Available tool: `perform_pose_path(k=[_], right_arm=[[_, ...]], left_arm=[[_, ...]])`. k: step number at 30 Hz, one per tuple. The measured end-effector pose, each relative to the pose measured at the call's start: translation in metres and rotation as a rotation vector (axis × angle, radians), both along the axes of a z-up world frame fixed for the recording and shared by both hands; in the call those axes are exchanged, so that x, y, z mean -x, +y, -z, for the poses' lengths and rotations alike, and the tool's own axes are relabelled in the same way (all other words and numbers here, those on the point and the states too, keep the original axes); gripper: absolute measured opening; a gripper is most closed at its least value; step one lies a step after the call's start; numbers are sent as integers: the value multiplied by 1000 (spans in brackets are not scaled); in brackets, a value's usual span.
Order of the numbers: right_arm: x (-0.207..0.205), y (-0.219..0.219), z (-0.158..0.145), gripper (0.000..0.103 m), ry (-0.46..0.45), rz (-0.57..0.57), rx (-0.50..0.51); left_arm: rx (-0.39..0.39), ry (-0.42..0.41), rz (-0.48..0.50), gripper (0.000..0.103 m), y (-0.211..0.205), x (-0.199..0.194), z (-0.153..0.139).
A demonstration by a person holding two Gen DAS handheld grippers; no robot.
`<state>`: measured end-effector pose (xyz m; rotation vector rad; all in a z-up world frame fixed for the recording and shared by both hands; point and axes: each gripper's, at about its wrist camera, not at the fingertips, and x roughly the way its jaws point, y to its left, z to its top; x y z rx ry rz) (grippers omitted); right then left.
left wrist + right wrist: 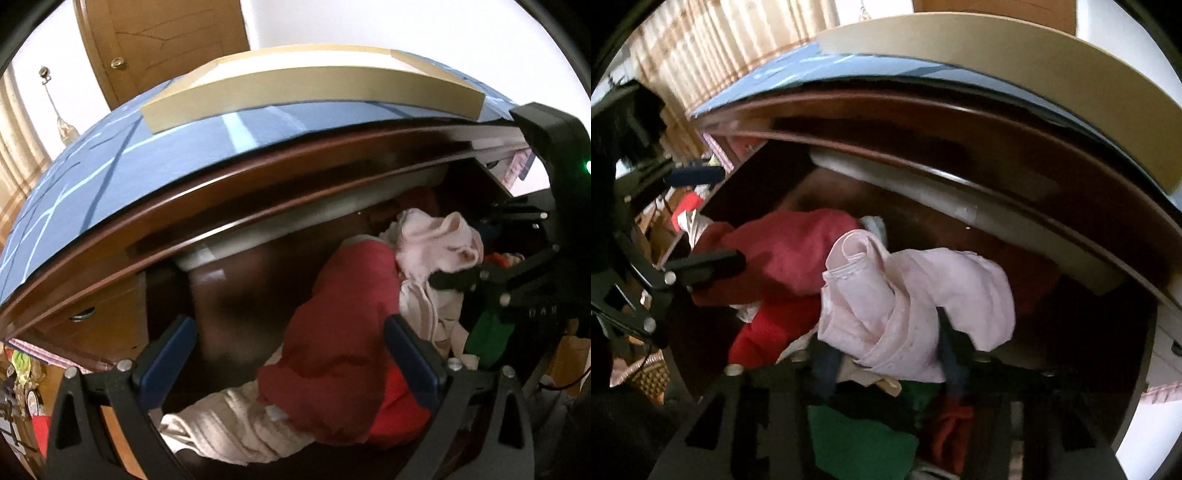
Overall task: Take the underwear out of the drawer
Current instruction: 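Grasp the pink underwear with the right tool while the left tool reaches the red garment, then grasp the dark red garment with the left tool while the right tool lifts the pink underwear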
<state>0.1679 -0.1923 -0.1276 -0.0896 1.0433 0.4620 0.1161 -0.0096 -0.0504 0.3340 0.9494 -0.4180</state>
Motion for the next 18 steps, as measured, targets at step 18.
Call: perform_pose_path(k=[18], right_arm=[[62, -66, -49, 30, -112, 192, -502]], left_arm=[[-105, 101, 79, 99, -41, -17, 31]])
